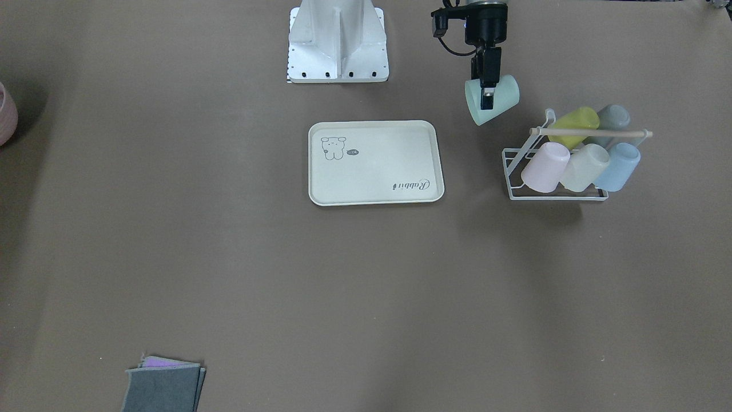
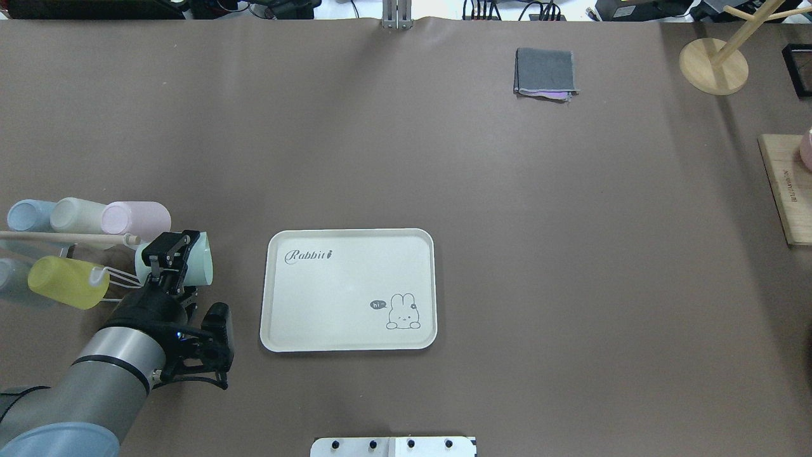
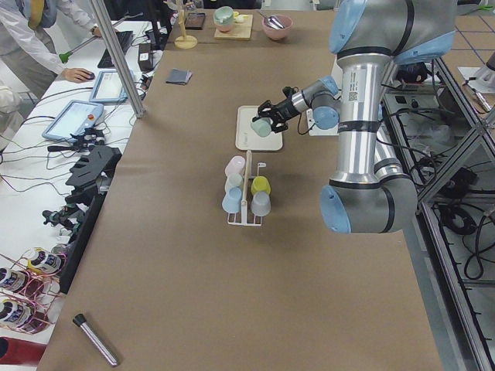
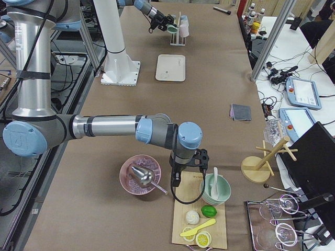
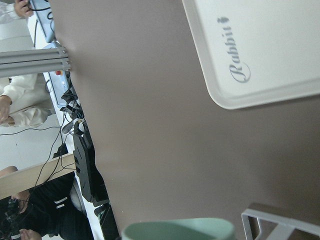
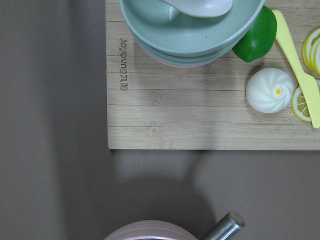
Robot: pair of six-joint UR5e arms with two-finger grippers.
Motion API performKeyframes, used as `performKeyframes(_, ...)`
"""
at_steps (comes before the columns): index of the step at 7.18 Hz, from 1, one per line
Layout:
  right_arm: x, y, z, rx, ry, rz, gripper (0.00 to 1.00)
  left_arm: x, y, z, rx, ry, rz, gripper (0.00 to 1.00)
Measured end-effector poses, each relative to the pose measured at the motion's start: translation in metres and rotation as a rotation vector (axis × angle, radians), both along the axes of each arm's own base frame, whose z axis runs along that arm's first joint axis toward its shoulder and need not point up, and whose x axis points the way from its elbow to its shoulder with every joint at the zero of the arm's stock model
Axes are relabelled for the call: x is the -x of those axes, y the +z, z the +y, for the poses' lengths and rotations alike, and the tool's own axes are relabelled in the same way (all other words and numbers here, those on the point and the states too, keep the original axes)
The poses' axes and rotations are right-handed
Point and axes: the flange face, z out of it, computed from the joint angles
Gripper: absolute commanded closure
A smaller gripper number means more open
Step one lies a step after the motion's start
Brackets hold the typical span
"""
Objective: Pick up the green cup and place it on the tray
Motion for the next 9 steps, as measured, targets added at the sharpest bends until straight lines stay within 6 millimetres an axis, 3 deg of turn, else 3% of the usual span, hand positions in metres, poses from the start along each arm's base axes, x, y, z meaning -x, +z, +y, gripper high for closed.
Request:
performKeyframes(2, -0.001, 0.005, 0.002, 0.009, -0.004, 0.014, 0.01, -0.011, 0.002, 0.003, 0.033, -0.029, 0.25, 0.39)
performKeyframes(6, 0.0, 0.026, 0.027, 0.058, -0.005, 0.014, 0.01, -0.041, 0.022, 0.01, 0.171, -0.097, 0.601, 0.41)
performKeyframes(9, 0.0, 0.035, 0.036, 0.075, -0.01, 0.025, 0.01, -0.092, 0.016, 0.008, 0.308, -0.17, 0.875, 0.43)
